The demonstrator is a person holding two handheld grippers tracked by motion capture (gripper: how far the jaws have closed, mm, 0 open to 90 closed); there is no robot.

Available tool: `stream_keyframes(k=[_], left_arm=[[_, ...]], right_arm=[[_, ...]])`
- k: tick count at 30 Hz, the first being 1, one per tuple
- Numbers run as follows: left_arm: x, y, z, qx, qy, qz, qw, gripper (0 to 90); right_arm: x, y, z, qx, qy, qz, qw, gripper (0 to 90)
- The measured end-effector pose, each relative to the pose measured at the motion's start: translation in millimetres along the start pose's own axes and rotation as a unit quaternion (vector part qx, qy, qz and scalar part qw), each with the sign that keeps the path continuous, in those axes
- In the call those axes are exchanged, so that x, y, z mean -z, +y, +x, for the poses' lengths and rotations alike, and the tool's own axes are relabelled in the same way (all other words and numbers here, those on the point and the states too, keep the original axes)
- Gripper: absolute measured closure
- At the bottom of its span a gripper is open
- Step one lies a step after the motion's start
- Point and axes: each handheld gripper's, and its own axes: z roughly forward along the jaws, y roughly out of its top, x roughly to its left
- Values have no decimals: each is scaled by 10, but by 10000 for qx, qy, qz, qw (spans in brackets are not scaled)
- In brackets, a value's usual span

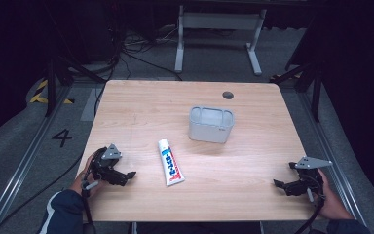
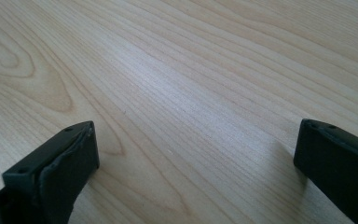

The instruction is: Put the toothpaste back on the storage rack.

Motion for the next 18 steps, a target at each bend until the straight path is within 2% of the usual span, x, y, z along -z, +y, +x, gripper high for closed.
stream_keyframes(k=[3, 7, 9, 13, 15, 17, 18], left_arm=[[-13, 12, -8, -6, -71, 6, 10000, 6], [-13, 19, 15, -120, -135, 24, 9998, 5], [3, 25, 36, -257, -218, 115, 9994, 5], [-6, 59, 51, -344, -319, 222, 9987, 5], [-11, 91, 48, -478, -299, 234, 9981, 14], [-3, 142, 40, -596, -324, 262, 9974, 73], [6, 181, 32, -660, -328, 309, 9968, 158]], right_arm=[[0, 0, 0, 1, 0, -1, 10000, 2], [0, 0, 0, 1, 0, -1, 10000, 2], [0, 0, 0, 0, 0, -1, 10000, 2], [-1, 0, 0, 2, -3, 0, 10000, 2], [0, 0, 0, 1, 3, 0, 10000, 2], [0, 0, 1, -1, -1, 1, 10000, 2], [0, 0, 0, 0, -2, 0, 10000, 2]])
